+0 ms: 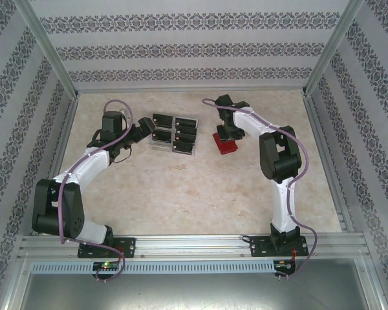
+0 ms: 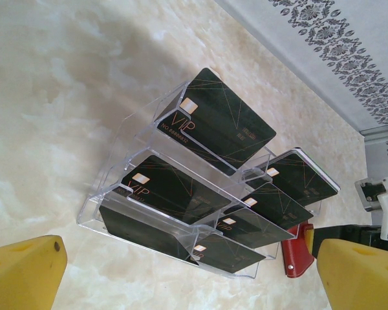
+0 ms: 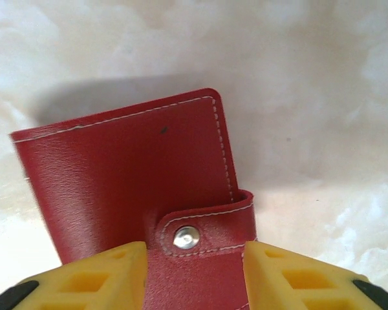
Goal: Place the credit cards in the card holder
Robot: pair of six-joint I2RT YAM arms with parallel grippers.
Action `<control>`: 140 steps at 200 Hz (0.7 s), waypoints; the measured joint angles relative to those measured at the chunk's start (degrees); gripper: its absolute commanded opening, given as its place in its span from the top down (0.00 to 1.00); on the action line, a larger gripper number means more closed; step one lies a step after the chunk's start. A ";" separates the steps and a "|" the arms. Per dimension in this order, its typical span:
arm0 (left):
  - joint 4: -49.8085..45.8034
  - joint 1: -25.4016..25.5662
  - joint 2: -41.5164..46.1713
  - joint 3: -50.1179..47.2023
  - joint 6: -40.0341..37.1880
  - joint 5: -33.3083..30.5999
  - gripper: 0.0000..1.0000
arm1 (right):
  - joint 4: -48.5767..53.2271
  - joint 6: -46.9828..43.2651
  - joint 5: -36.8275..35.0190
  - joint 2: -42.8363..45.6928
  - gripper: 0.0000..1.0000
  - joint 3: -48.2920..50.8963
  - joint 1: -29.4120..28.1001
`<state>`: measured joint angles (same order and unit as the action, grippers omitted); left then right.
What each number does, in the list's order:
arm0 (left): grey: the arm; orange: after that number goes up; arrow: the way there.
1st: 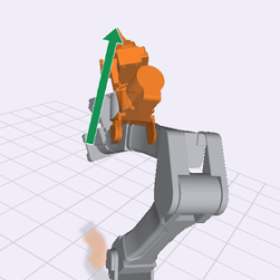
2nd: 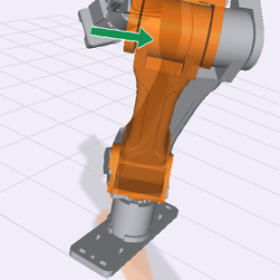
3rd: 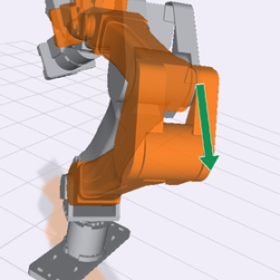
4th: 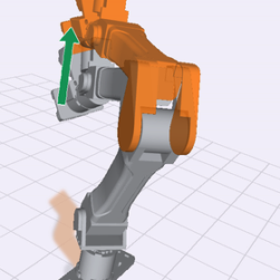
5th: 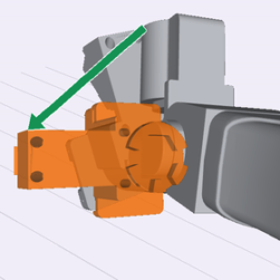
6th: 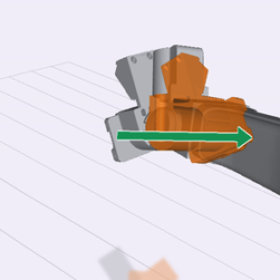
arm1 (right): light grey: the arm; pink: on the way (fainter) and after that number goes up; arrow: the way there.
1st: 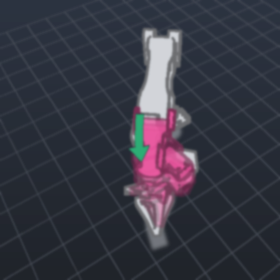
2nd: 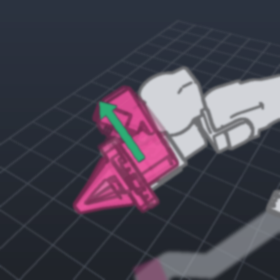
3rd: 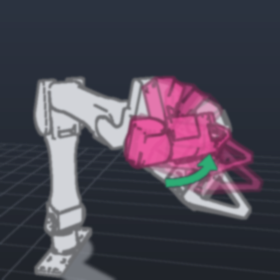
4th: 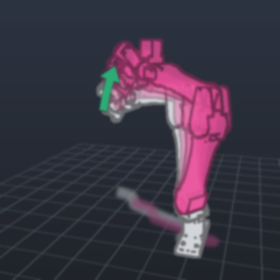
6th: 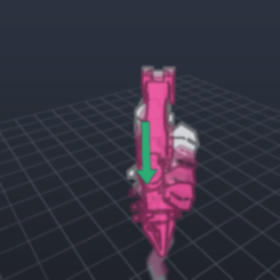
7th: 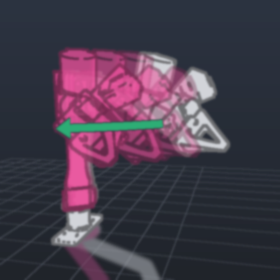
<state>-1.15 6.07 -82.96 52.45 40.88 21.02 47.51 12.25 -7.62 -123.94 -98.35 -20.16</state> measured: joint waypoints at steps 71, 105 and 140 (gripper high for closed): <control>0.00 0.00 -0.79 0.00 0.15 0.07 0.00 | -0.13 -0.09 0.13 0.24 0.55 -0.15 -0.35; 0.00 0.00 -1.01 0.00 0.15 0.46 0.00 | -0.13 -0.28 0.11 -0.72 0.56 -0.52 -0.31; 0.00 0.00 -1.11 0.09 0.15 0.90 0.00 | -0.15 -0.48 0.13 -2.03 0.60 -0.55 -0.20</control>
<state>-1.15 6.07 -84.07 52.53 41.04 21.91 47.35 11.77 -7.49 -125.97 -98.89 -20.36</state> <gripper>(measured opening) 0.999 0.416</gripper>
